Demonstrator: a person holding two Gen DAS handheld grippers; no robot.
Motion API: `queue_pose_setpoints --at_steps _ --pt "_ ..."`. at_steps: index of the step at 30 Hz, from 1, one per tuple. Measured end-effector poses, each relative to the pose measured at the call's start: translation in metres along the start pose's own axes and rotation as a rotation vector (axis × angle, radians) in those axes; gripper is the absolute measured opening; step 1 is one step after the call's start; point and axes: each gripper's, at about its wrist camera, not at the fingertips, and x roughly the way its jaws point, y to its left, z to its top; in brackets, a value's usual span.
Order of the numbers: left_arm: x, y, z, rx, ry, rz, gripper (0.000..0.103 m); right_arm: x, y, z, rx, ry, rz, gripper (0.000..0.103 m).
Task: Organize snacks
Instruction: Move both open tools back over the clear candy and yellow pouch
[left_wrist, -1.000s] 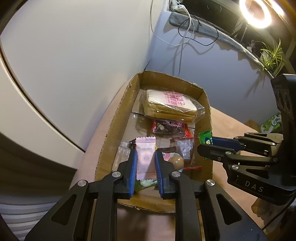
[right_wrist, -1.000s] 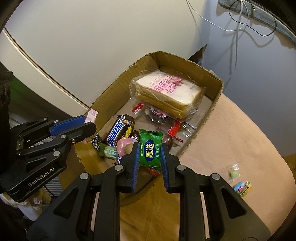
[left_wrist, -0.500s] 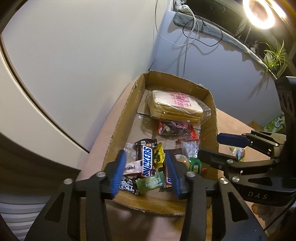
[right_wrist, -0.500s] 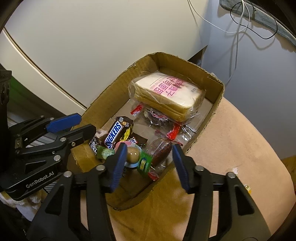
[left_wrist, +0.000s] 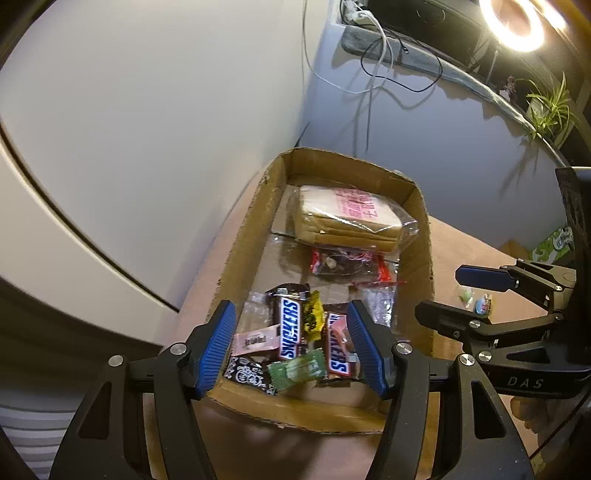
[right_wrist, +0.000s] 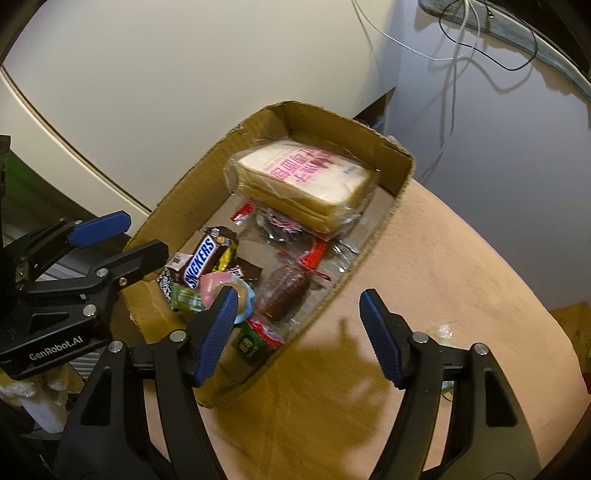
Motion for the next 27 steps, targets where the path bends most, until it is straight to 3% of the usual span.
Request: queue_pose_setpoints --at_steps 11,21,27 --pt "-0.007 -0.033 0.003 0.049 -0.011 -0.051 0.062 -0.025 -0.044 -0.02 0.073 -0.033 -0.041 0.071" --pt "-0.005 -0.077 -0.003 0.119 -0.001 -0.126 0.062 -0.043 -0.112 -0.063 0.202 -0.027 -0.106 0.071" --pt "0.0 -0.105 -0.009 0.17 0.025 -0.173 0.062 -0.041 -0.126 -0.087 0.199 -0.002 -0.118 0.071"
